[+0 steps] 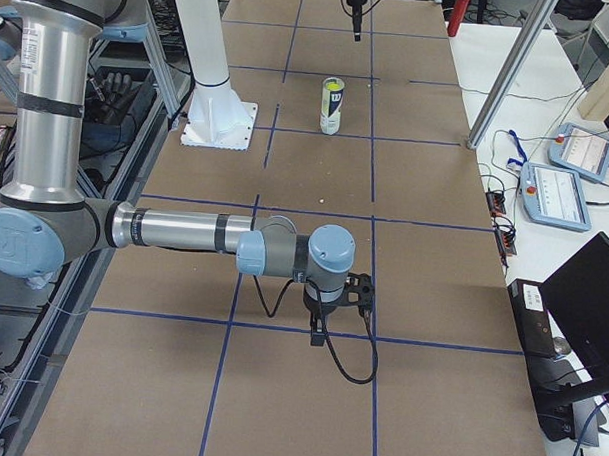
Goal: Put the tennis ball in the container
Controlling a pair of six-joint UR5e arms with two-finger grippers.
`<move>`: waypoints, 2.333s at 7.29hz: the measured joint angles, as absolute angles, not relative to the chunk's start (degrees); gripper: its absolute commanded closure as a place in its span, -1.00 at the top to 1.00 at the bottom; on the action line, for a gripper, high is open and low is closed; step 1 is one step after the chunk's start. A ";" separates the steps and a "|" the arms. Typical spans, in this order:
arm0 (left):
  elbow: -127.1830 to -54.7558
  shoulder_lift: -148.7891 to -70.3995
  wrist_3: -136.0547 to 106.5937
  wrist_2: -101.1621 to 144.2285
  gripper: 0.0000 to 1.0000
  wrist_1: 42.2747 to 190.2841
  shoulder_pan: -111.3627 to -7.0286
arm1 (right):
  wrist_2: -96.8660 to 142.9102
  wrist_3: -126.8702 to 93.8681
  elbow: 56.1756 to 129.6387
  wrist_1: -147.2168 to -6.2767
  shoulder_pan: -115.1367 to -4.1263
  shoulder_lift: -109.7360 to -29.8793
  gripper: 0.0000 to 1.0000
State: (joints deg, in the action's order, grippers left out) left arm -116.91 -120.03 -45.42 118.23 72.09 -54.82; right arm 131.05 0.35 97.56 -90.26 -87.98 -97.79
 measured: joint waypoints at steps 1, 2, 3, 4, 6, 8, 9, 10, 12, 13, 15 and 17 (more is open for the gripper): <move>-116.45 -115.89 -35.60 121.10 1.00 72.74 -60.64 | 131.04 0.35 97.56 -90.26 -87.98 -97.79 1.00; -115.44 -111.91 -25.64 123.54 1.00 73.06 -66.31 | 131.04 0.35 97.56 -90.26 -87.98 -97.79 1.00; -113.52 -108.16 -16.25 125.76 1.00 73.23 -72.15 | 131.04 0.35 97.56 -90.26 -87.98 -97.79 1.00; -111.46 -104.80 -9.68 127.47 1.00 73.64 -77.08 | 131.05 0.35 97.56 -90.26 -87.98 -97.78 1.00; -108.19 -97.99 -2.29 129.05 1.00 75.51 -84.01 | 131.05 0.35 97.56 -90.26 -87.98 -97.81 1.00; -105.21 -93.07 2.37 129.32 1.00 76.62 -87.69 | 131.05 0.35 97.56 -90.30 -87.98 -97.82 1.00; -104.32 -91.12 5.14 129.38 1.00 76.81 -89.58 | 131.05 0.35 97.56 -90.28 -87.98 -97.82 1.00; -103.98 -89.33 6.81 129.41 1.00 76.82 -91.10 | 131.05 0.35 97.56 -90.27 -87.98 -97.81 1.00; -102.21 -86.14 7.67 132.13 1.00 76.84 -92.21 | 131.04 0.35 97.56 -90.26 -87.98 -97.78 1.00; -101.16 -85.66 7.80 135.24 1.00 76.90 -92.32 | 131.04 0.35 97.56 -90.26 -87.98 -97.78 1.00; -100.36 -84.79 7.77 139.96 1.00 77.07 -92.39 | 131.05 0.35 97.56 -90.26 -87.98 -97.79 1.00; -100.54 -84.34 8.10 140.75 1.00 77.30 -92.40 | 131.05 0.35 97.56 -90.28 -87.98 -97.79 1.00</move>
State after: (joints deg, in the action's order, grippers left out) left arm -100.54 -84.34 8.10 140.75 77.30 -92.40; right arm 131.05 0.35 97.56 -90.28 -87.98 -97.79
